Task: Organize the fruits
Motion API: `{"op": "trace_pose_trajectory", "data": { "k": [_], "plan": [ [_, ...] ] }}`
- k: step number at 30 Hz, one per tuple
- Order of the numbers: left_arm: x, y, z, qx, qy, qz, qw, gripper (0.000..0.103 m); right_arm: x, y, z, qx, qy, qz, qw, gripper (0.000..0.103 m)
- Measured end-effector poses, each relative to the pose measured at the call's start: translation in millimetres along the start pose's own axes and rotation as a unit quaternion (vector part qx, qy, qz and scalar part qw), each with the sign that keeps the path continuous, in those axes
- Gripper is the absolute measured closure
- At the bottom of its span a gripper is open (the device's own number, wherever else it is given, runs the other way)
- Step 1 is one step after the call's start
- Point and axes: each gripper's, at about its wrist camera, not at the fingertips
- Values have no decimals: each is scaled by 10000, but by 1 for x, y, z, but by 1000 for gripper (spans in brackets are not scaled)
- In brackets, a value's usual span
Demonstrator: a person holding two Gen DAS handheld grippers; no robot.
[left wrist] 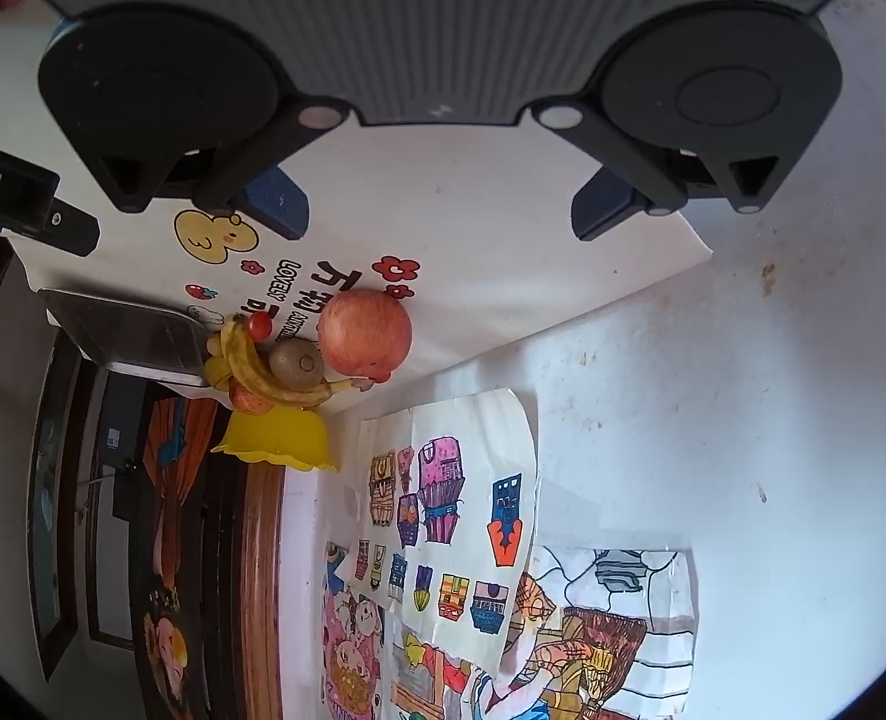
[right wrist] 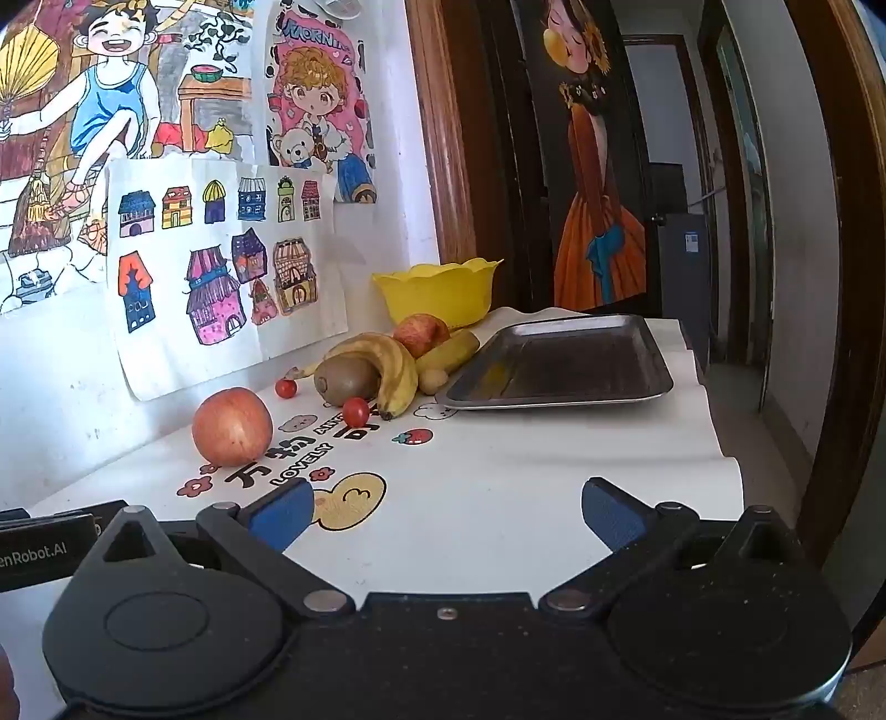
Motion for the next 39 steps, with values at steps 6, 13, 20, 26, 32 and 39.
{"op": "trace_pose_trajectory", "data": {
  "k": [6,13,20,26,32,39],
  "plan": [
    [0,-1,1,24,13,10,10000,0,-2,-1,0,8,-1,6,10000,1],
    [-1,-1,1,33,18,17,10000,0,-5,0,-2,21,-1,25,10000,1],
    [-2,-2,0,46,17,39,10000,0,-8,1,4,134,-19,210,9997,1],
    [-2,-2,1,84,42,40,9999,0,-9,2,4,159,-12,243,9996,1],
    [-2,-1,1,106,57,50,9999,0,-9,1,4,159,0,274,9995,1],
    [-2,-1,1,132,64,70,9999,0,-8,2,5,183,4,309,9994,1]
  ]
}}
Point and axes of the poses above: each gripper's, at about its wrist camera, not at the fingertips, and z roughly the way its jaws point, x to its left, y to its top, and after that the axes turned 6 degrees about z, right-handed
